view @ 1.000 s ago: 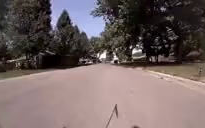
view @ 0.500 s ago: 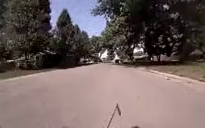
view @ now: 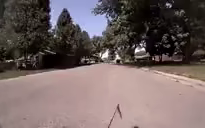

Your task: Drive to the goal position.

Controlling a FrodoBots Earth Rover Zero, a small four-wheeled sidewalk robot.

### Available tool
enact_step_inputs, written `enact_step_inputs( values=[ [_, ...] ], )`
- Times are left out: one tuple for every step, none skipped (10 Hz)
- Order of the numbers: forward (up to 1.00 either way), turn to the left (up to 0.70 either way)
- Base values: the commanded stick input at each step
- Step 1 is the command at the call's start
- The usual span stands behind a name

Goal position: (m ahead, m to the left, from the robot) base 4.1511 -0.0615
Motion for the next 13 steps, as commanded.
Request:
enact_step_inputs(
  values=[
    [0.69, 0.03],
    [0.69, 0.03],
    [0.69, 0.03],
    [0.69, 0.03],
    [0.69, 0.03],
    [0.69, 0.03],
    [0.69, 0.03],
    [0.69, 0.03],
    [0.69, 0.00],
    [0.69, -0.04],
    [0.69, -0.09],
    [0.69, -0.14],
    [0.69, -0.19]
  ],
)
